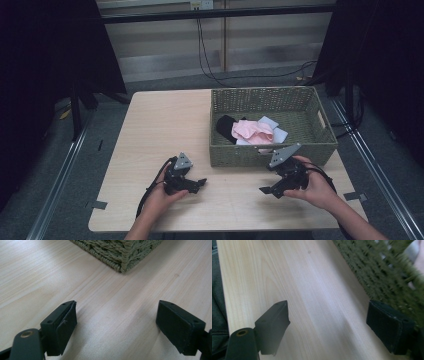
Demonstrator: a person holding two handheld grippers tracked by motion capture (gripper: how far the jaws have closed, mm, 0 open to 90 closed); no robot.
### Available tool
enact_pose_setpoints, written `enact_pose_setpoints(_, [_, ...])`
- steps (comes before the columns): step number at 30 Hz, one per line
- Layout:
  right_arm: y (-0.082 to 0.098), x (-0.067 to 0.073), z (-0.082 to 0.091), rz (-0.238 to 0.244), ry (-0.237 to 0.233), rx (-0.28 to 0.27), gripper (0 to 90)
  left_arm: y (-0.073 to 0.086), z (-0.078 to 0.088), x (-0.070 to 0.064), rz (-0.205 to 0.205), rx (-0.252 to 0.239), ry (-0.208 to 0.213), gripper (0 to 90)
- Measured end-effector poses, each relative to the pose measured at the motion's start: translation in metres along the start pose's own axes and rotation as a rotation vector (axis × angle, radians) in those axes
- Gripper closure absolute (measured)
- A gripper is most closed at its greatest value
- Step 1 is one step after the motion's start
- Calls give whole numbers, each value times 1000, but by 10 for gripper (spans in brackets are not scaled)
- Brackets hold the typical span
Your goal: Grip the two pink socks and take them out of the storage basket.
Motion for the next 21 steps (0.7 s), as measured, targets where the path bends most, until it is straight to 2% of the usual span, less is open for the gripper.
enact_pose_setpoints(2, [-6, -1, 7, -7, 2, 5, 178, 0, 0, 0, 0, 0, 0, 166])
enact_pose_setpoints(4, [-14, -2, 15, 5, -4, 13, 178, 0, 0, 0, 0, 0, 0, 166])
enact_pose_setpoints(6, [-16, -2, 17, -2, -1, 18, 178, 0, 0, 0, 0, 0, 0, 166])
enact_pose_setpoints(13, [-36, -3, 40, 24, -14, 39, 187, 0, 0, 0, 0, 0, 0, 166])
enact_pose_setpoints(16, [-44, -4, 48, 25, -10, 40, 189, 0, 0, 0, 0, 0, 0, 166])
enact_pose_setpoints(17, [-47, -6, 51, 40, -5, 37, 190, 0, 0, 0, 0, 0, 0, 166])
enact_pose_setpoints(21, [-59, -7, 58, 32, -10, 36, 193, 0, 0, 0, 0, 0, 0, 166])
Point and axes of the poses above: each handheld gripper's, and its own axes: z roughly backward along the jaws, y roughly out of its underside, x roughly to its left, the point moved 8 cm from there along -z, roughly forward along the jaws, and after that the axes turned 10 degrees about -z, right-handed, at the moved point
